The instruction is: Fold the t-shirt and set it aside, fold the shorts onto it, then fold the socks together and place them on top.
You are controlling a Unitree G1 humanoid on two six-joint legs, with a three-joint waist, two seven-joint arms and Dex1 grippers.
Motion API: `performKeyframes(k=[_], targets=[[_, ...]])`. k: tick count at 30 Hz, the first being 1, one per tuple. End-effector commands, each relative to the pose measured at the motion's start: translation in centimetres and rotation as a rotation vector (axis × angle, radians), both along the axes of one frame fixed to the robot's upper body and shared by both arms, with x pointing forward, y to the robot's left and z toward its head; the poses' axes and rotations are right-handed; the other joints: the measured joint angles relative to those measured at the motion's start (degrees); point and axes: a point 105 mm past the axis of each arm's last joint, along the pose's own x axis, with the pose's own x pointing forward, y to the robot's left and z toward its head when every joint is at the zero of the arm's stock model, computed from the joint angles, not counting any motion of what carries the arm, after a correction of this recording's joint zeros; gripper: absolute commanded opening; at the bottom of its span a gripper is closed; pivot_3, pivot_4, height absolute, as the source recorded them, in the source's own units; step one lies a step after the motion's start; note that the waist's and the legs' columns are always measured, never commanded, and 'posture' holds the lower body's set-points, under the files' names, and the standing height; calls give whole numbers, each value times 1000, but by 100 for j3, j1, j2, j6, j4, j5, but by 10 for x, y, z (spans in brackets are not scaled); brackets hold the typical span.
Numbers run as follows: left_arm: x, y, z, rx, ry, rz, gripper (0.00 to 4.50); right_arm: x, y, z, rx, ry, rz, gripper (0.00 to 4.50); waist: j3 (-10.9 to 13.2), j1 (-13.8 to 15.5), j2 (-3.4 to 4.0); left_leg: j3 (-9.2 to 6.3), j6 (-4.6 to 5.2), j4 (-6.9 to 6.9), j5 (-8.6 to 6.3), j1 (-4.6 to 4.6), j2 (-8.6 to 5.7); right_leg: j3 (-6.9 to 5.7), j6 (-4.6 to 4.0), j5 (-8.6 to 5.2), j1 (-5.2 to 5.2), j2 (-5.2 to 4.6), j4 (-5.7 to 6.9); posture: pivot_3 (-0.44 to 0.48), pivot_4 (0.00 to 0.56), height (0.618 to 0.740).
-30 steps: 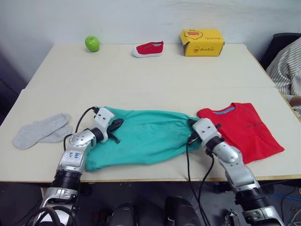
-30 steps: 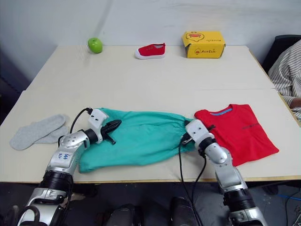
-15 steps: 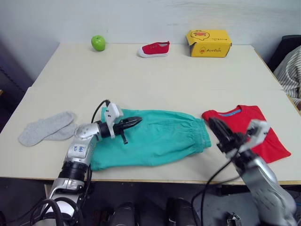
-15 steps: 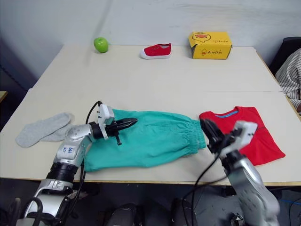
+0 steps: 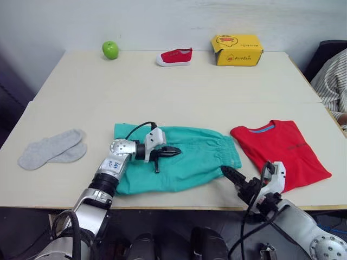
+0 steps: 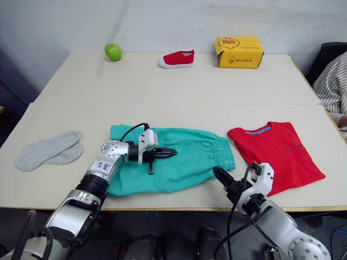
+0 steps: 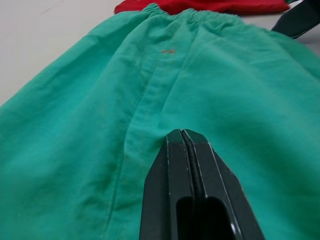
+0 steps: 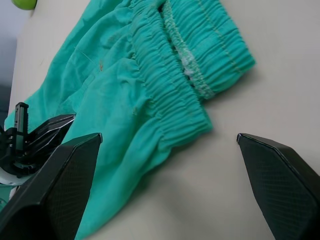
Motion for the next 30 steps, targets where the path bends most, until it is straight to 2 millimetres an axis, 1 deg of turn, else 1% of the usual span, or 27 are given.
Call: performKeyframes(k=[1,3,5,6,9,11,14,17,19,20,23,24,25,27,28,30], targets=[[5,-1,9,-29,-35,12,0,7,29,-11,94,77,67,4469,-2,-25,-13,0,0,0,0,-1,4,1,0,0,0,1,0,0,150,740],[2,0,3,-18,-24,0,0,19,38,-13,153,103,42,4469,-4,-78,-17,0,-2,0,-1,2,10,0,-2,-1,0,6,1,0,150,740],[-1,-1,-1,-15,-15,-9,0,27,52,-9,219,96,67,4469,-5,-132,-18,-1,-4,-1,0,2,12,0,-3,-1,0,9,4,0,150,740],[-2,-1,-3,-16,-12,-12,0,31,55,-11,229,101,61,4469,-5,-144,-18,-1,-6,-1,1,1,12,1,-3,-2,0,10,4,0,150,740],[-7,-4,-5,-29,-9,-25,0,45,47,-27,145,112,-18,4469,-6,-166,-19,1,-15,-2,5,4,17,4,-4,-2,0,19,10,0,150,740],[-9,-5,-7,-21,-9,-35,0,54,39,-25,135,68,-79,4469,-11,-155,-27,1,-14,-1,4,5,18,4,-4,-2,0,21,8,0,150,740],[-12,-3,-9,-31,2,-28,0,66,19,-23,88,-8,-219,3868,-18,-135,-30,1,-5,-1,-1,8,17,6,-4,-2,3,19,6,0,150,740],[-17,-1,-8,-38,3,-53,0,72,-2,-19,-23,-127,-339,2780,-18,-109,-29,0,-6,-1,0,5,9,6,-3,-1,2,10,7,0,150,740],[-17,-2,-1,-68,-12,-59,0,72,-8,-21,-40,-163,-369,2114,-18,-50,-26,-2,-8,-1,1,2,-2,3,-1,-1,2,0,6,0,150,740],[-17,-2,3,-83,-21,-58,0,72,-9,-19,-34,-191,-382,1699,-18,-27,-26,-2,-8,-1,2,0,-4,3,0,0,2,-2,4,0,150,740],[-18,-3,8,-98,-39,-54,0,72,-16,-5,-50,-302,-415,679,-18,24,-27,-2,-2,0,-1,-4,-7,0,16,9,8,-2,2,0,150,740],[-17,-3,10,-100,-45,-49,0,72,-18,1,-58,-337,-423,426,-17,26,-26,-1,4,0,-3,-5,-13,0,19,11,9,-8,1,0,150,740],[-17,-3,12,-111,-48,-41,0,71,-23,10,-82,-389,-440,87,-17,26,-25,-1,10,0,-6,-8,-16,0,23,13,9,-11,-2,0,150,740],[-23,-2,19,-134,-38,-58,0,66,-37,39,-54,-532,-510,16,-7,21,-10,-1,17,0,-10,-14,-22,0,26,15,7,-17,-5,0,150,740],[-27,2,18,-125,-37,-60,0,60,-50,53,-34,-595,-566,16,0,14,1,0,19,0,-11,-19,-23,1,29,16,5,-19,-9,0,150,740],[-31,9,15,-108,-21,-41,0,50,-68,68,-79,-654,-625,16,21,3,36,6,18,0,-12,-23,-25,0,32,17,-2,-19,-11,0,150,740]])
